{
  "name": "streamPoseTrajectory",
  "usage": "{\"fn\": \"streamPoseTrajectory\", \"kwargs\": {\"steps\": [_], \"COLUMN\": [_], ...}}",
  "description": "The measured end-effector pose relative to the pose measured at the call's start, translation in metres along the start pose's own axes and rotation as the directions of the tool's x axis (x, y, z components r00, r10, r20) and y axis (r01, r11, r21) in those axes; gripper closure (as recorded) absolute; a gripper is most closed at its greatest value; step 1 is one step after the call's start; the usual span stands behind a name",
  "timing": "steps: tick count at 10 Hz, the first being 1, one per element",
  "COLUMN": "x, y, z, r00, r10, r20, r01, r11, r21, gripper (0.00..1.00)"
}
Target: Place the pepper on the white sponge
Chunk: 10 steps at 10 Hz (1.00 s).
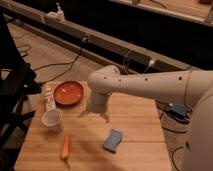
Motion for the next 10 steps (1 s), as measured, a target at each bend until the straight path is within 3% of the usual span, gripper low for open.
{"fn": "streamPoseTrajectory", "kwargs": {"steps": [1,6,7,10], "x": [-0.015,-0.015,-0.015,-0.024], "y": [-0.016,-0.013,-0.008,-0.019], "z": [0.007,0.010,0.018,0.056], "r00": [0.999,1.000,0.999,0.991], "r10": [-0.031,-0.019,-0.005,-0.055], "r20": [0.011,0.023,0.052,0.121], "r01": [0.031,0.019,0.005,0.060], "r11": [0.999,1.000,1.000,0.997], "r21": [0.009,0.010,0.002,-0.041], "gripper": [0.20,0.20,0.20,0.20]}}
